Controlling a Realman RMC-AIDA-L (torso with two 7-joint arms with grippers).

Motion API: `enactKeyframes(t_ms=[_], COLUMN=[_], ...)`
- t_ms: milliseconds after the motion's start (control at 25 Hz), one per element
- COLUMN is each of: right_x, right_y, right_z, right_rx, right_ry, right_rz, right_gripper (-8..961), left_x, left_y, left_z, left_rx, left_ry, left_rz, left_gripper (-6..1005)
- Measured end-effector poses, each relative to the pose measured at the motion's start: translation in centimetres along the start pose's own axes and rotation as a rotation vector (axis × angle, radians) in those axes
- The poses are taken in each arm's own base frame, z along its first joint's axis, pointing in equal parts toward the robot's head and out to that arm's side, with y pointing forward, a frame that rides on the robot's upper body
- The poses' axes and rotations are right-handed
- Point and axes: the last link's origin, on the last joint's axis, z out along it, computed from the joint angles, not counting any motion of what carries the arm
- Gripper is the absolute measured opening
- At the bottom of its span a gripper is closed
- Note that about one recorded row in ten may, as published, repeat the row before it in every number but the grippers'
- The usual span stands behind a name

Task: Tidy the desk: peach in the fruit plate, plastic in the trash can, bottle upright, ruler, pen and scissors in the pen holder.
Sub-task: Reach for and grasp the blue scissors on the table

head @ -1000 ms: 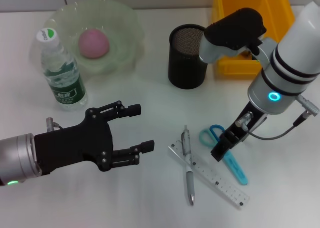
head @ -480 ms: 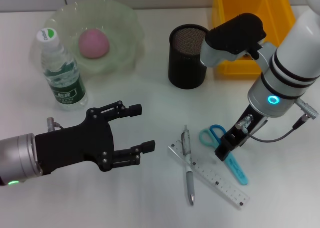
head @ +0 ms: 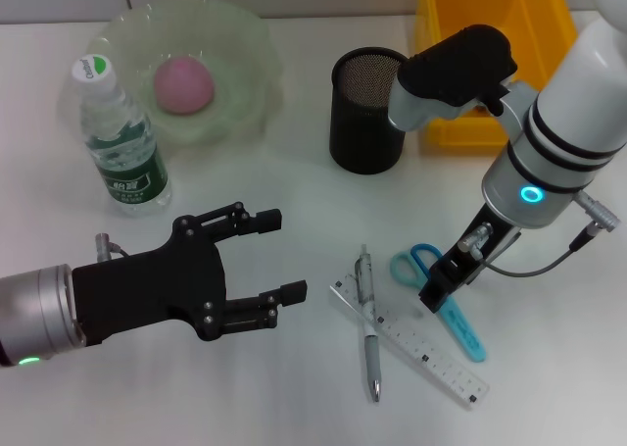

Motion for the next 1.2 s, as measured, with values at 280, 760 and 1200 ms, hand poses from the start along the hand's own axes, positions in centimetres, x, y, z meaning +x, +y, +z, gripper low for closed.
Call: enactKeyframes(t_ms=[280, 760, 1200], right_x=[-0.42, -0.59, -0.51], right_y=[0.62, 0.86, 0.68], right_z=[0.28, 0.26, 0.70], right_rx=[0.015, 0.003, -0.009], right_ry=[0.014, 0.020, 0.042], right_rz=[-0.041, -0.043, -0.023], right_gripper=[576, 515, 400], left_x=[0.00, 0.00, 0.00], left_y=[-0.01, -0.02, -0.02], left_z=[0.00, 0.01, 0.01], left_rx=[0.000, 0.000, 0.000], left_ry=[0.000, 0.000, 0.000], left_rz=[0.000, 0.002, 0.002], left_gripper=[788, 790, 790])
